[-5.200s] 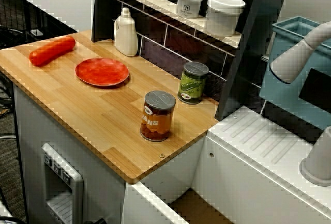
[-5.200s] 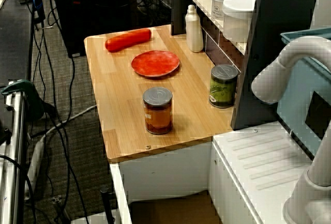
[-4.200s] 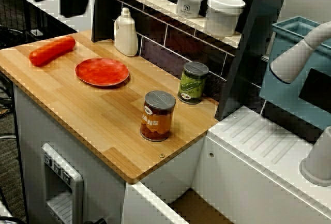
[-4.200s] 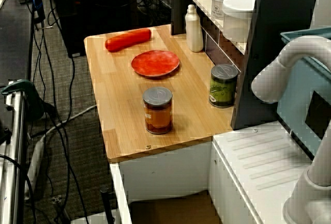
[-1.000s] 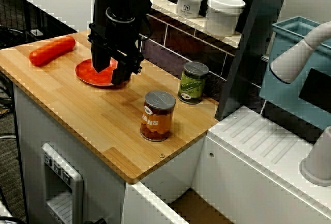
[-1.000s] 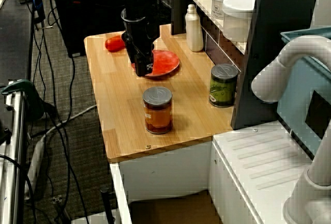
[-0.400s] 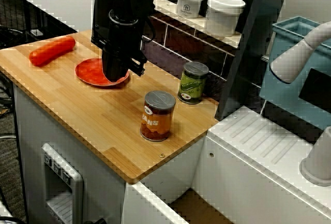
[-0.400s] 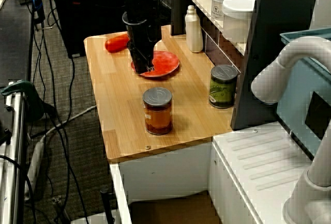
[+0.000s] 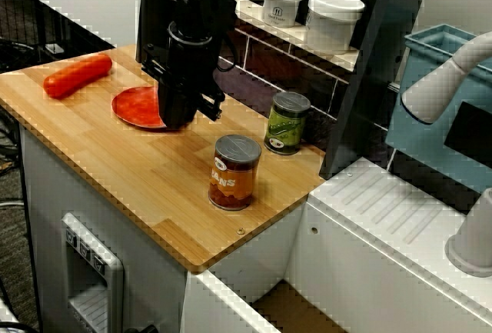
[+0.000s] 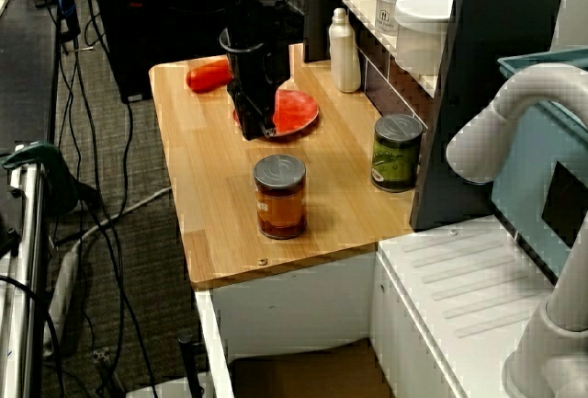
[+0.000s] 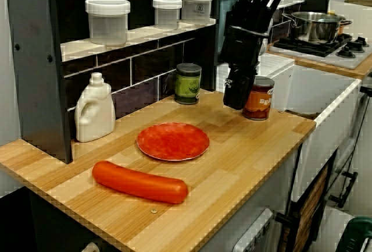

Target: Push into sink

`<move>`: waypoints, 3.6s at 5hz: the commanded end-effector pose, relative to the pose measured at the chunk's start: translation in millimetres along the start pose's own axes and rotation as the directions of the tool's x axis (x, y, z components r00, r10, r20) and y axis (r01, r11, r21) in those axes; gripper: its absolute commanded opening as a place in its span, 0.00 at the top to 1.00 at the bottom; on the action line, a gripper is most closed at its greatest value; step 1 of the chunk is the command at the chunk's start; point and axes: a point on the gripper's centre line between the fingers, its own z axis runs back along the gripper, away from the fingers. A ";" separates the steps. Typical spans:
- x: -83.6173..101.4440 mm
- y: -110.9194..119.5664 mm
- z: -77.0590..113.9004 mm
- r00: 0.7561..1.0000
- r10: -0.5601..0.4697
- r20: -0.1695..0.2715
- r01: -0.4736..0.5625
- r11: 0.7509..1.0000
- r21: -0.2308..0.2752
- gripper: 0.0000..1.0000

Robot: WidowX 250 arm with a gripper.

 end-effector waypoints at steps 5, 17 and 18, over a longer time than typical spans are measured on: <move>-21.2 -68.8 38.7 0.997 -0.074 0.022 0.077 0.987 -0.144 1.00; -30.8 -122.1 50.5 0.987 -0.123 0.100 0.131 0.988 -0.084 1.00; -40.1 -137.7 65.6 0.988 -0.122 0.099 0.135 0.981 -0.138 1.00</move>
